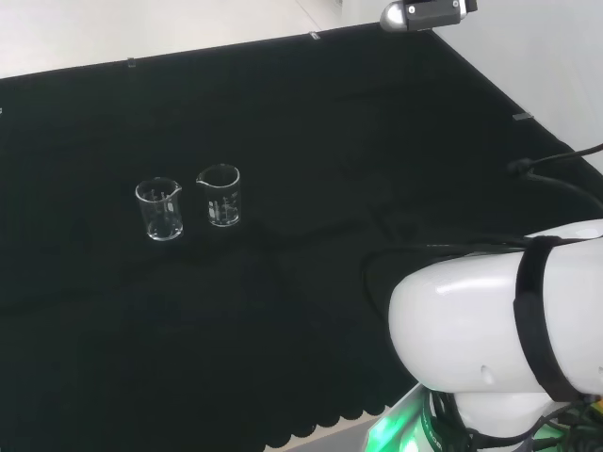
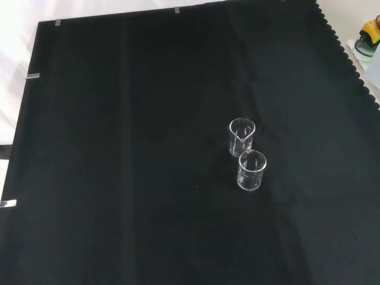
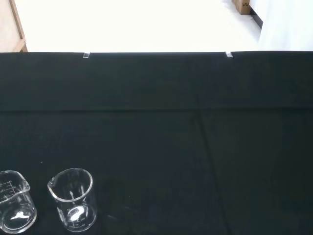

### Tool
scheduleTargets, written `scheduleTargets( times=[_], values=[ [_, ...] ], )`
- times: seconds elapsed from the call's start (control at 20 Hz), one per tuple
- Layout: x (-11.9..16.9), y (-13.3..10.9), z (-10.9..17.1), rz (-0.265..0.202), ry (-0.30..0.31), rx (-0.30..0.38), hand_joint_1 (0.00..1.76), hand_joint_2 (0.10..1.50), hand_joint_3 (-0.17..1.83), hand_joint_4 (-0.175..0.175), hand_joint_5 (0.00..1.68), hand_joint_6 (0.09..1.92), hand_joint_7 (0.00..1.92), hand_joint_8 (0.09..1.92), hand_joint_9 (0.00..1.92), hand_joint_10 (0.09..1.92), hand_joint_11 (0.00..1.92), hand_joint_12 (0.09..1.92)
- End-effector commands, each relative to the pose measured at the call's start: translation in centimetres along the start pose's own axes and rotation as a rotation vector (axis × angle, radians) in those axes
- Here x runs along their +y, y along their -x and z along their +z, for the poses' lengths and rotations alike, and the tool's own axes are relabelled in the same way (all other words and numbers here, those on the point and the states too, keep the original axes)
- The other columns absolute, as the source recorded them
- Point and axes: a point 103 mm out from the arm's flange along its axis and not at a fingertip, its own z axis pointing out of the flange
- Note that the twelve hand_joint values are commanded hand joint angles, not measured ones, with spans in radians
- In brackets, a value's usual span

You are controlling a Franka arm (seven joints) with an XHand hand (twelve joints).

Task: Pick up the beaker on the right.

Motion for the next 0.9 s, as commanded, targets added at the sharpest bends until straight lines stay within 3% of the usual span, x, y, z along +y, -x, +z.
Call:
scheduleTargets(
  times=[0.05,0.1,0.15,0.25,0.3,0.35,0.6,0.75,0.9],
  values=[
    [0.2,-0.5,-0.1,0.001,0.007,-0.004,0.27,1.07,0.88,-0.024,0.18,0.26,0.06,0.50,0.11,0.58,0.00,0.78],
    [-0.4,0.2,0.3,0.053,0.002,0.046,0.25,1.09,0.85,-0.024,0.20,0.20,0.07,0.48,0.11,0.57,0.00,0.77],
    [-0.3,0.2,0.3,0.054,0.001,0.042,0.23,1.10,0.84,-0.024,0.22,0.16,0.07,0.46,0.11,0.57,0.00,0.77],
    [0.1,3.2,0.2,0.085,0.014,0.068,0.22,1.11,0.83,-0.024,0.24,0.12,0.08,0.45,0.11,0.56,0.00,0.77],
    [-0.1,1.8,0.2,0.099,0.024,0.037,0.22,1.11,0.83,-0.024,0.24,0.12,0.08,0.44,0.11,0.56,0.00,0.77],
    [-0.1,1.8,0.3,0.119,0.020,0.089,0.22,1.11,0.83,-0.023,0.24,0.11,0.08,0.44,0.11,0.56,0.00,0.77],
    [0.9,3.9,1.3,0.102,-0.008,0.062,0.24,1.11,0.82,-0.023,0.25,0.09,0.08,0.44,0.11,0.56,0.00,0.76],
    [1.7,5.2,2.2,0.113,-0.020,0.095,0.33,1.04,0.84,-0.023,0.26,0.09,0.09,0.43,0.12,0.56,0.00,0.76],
    [2.4,4.6,3.0,0.119,-0.029,0.089,0.39,0.99,0.88,-0.023,0.26,0.09,0.09,0.42,0.12,0.56,0.00,0.76]
  ],
)
